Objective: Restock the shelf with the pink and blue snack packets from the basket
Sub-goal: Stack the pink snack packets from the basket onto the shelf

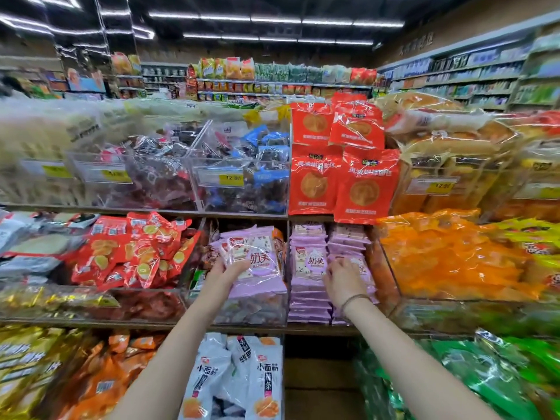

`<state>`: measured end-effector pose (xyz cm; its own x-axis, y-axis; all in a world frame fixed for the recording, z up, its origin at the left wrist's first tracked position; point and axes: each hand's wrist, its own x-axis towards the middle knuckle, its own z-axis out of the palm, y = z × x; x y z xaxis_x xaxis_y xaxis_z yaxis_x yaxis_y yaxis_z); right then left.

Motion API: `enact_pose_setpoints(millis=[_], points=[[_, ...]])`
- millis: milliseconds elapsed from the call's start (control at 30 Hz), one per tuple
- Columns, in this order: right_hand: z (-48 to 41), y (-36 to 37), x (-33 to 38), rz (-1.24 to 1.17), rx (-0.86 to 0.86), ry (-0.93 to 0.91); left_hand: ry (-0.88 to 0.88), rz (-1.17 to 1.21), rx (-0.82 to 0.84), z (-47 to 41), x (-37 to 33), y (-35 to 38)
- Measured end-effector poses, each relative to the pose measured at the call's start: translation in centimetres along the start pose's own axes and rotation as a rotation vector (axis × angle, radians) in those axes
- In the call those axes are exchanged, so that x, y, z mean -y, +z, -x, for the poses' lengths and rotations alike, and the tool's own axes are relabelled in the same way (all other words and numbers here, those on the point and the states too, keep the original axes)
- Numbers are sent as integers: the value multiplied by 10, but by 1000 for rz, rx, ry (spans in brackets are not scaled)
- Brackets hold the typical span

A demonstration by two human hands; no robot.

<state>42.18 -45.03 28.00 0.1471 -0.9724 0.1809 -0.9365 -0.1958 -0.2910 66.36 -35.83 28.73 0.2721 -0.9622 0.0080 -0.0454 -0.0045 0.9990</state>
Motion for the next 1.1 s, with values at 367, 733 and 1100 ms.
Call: enact_pose_setpoints(millis=[367, 733, 1100], points=[[38, -41, 83, -575, 72, -239, -19, 58, 28, 10, -10, 10], [28, -25, 53, -1165, 249, 66, 18, -234, -126, -5, -13, 37], [23, -31, -38, -1090, -139, 512, -48, -262, -56, -21, -5, 31]])
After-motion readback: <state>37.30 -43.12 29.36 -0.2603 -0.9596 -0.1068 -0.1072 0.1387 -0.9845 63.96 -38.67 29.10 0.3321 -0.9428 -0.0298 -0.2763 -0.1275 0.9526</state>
